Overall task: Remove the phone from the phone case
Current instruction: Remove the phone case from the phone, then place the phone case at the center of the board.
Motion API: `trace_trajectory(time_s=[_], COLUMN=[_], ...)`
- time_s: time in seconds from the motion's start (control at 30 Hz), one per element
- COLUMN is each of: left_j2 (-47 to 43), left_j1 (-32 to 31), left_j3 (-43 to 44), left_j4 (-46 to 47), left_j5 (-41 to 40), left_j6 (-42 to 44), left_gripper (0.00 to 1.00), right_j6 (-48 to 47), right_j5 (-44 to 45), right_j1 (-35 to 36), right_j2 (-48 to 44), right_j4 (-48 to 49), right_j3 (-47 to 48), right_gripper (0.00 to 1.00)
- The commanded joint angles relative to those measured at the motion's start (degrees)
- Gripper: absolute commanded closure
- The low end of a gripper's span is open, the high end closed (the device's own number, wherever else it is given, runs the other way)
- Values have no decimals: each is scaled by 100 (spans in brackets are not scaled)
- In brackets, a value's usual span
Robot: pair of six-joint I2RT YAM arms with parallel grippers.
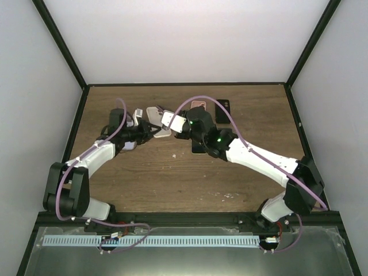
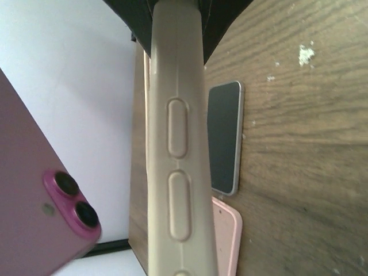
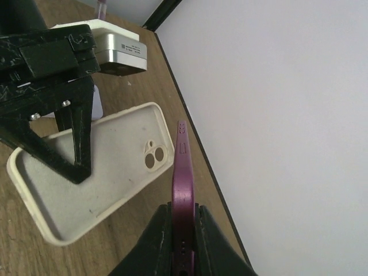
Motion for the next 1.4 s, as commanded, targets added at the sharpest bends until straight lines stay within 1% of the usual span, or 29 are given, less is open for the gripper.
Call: trace_trajectory(time_s=[0.0, 0.03, 0.2, 0.3, 0.43, 0.5, 0.7, 0.83, 1.03, 1.33, 1.37], left_j2=[252, 373, 1350, 1962, 2829, 3213, 4157, 4615, 5405, 5978, 6017], left_j1=[97, 97, 91, 59, -30, -67, -204, -308, -354, -387, -388], left_j3=[485, 645, 1993, 2607, 3703, 4137, 4969, 5503, 6510, 7122, 7166], left_j4=[-454, -685, -1940, -2292, -3098, -3282, -3196, -3223, -3611, -3762, -3800], left_j5=[-258, -201, -19, 203, 69, 73, -69, -369, -611, -1135, -1213], left_j6=[895, 1201, 2605, 3016, 3618, 3677, 3467, 3381, 3339, 3346, 3358], left_gripper=[100, 100, 100, 100, 100, 100, 100, 100, 100, 100, 97], right_j6=[-5, 44, 250, 366, 597, 670, 723, 796, 928, 935, 934], right_j5=[144, 104, -33, -75, -196, -237, -270, -294, -423, -435, -440], right_j1=[-166, -216, -529, -765, -1020, -1150, -1243, -1263, -1306, -1323, -1319], right_j2=[-374, -431, -718, -861, -1084, -1147, -1203, -1196, -1133, -1148, -1148], right_j4=[137, 79, -87, -90, -233, -304, -409, -437, -539, -586, -585], right_j3=[418, 428, 313, 188, 161, 202, 220, 213, 346, 334, 334], right_gripper=[99, 99, 99, 99, 99, 99, 99, 99, 99, 99, 99])
